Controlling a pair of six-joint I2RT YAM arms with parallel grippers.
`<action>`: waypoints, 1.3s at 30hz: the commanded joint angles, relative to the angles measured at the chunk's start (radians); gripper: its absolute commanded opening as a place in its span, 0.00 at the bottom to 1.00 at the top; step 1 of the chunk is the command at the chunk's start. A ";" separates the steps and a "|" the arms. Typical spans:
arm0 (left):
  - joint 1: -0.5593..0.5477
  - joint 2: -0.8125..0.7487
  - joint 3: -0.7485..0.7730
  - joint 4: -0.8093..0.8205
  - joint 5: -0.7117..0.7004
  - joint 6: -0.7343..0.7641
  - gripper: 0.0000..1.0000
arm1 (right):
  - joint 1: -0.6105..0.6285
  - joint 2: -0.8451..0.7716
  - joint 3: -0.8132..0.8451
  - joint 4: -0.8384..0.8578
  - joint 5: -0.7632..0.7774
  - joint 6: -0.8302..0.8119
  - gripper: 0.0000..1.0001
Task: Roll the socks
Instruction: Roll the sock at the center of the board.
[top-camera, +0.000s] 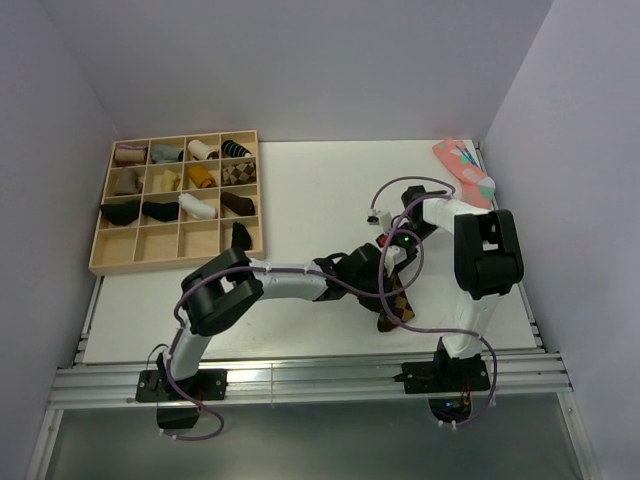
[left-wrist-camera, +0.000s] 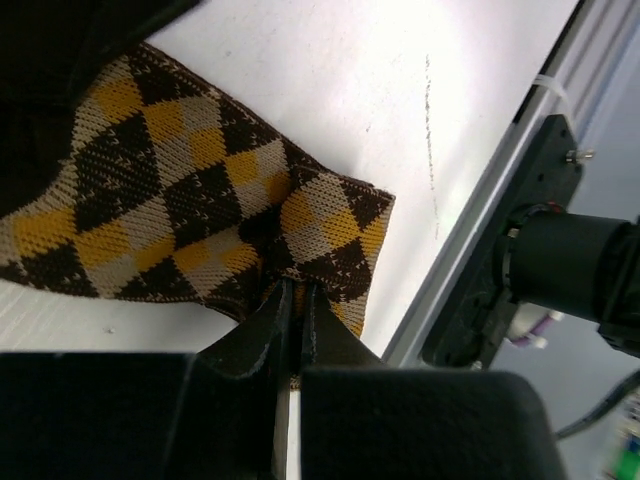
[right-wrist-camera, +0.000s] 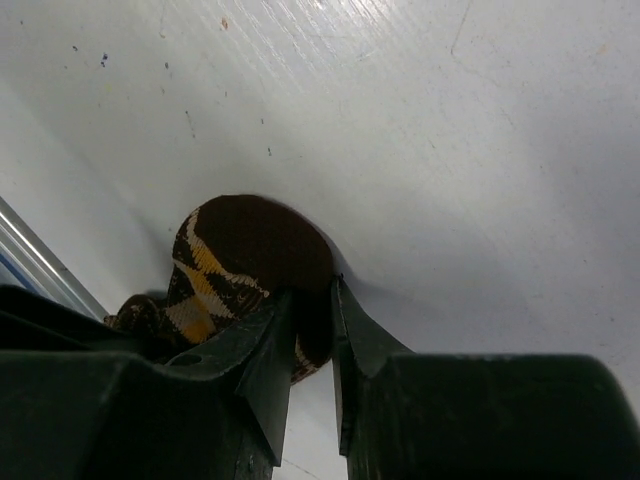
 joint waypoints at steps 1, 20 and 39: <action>0.028 0.097 -0.012 -0.147 0.099 -0.028 0.00 | 0.011 0.035 0.044 0.019 -0.011 -0.010 0.27; 0.137 0.195 -0.002 -0.175 0.302 -0.201 0.00 | -0.139 -0.190 -0.034 0.224 -0.020 0.131 0.61; 0.140 0.241 0.198 -0.382 0.280 -0.131 0.00 | -0.277 -0.535 -0.318 -0.104 -0.180 -0.576 0.59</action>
